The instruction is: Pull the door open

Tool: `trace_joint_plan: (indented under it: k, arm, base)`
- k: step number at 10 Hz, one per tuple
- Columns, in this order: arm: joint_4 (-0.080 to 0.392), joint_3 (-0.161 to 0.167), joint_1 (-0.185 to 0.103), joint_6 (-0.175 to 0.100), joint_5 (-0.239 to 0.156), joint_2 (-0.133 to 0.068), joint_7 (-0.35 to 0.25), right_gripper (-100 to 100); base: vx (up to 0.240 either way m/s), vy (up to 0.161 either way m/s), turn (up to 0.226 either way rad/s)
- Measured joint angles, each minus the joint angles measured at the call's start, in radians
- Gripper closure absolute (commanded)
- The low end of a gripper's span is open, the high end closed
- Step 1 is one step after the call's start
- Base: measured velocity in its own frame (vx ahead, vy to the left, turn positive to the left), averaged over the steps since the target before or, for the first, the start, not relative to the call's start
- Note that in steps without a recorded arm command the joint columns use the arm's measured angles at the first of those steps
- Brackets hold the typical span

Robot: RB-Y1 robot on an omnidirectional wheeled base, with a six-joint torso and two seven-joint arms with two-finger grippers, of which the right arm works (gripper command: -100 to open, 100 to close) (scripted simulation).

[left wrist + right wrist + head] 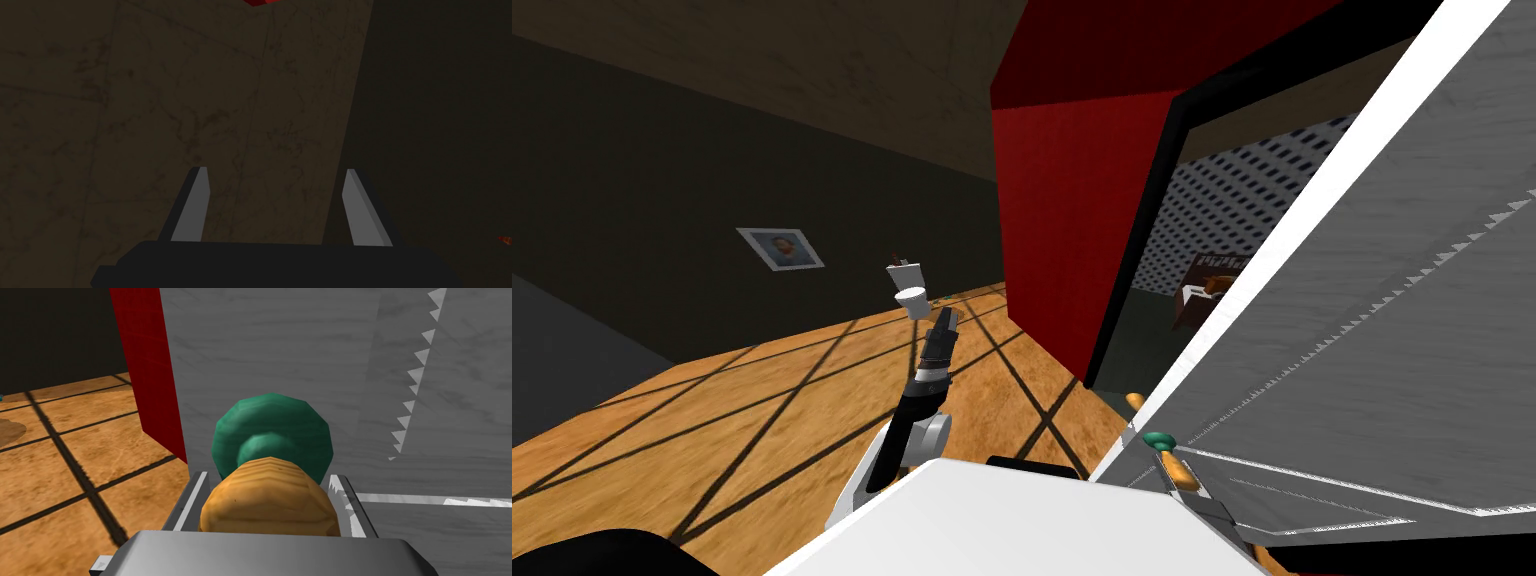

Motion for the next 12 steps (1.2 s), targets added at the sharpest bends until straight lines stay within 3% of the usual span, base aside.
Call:
trace_joint_plan:
  k: [10, 12]
  arm:
    - [0.076, 0.037, -0.034, -0.060, 0.028, -0.026, -0.062, 100]
    - [0.085, 0.041, -0.037, -0.062, 0.029, -0.026, -0.067, 100]
  base:
    - [-0.197, -0.030, 0.109]
    - [-0.171, -0.054, 0.139]
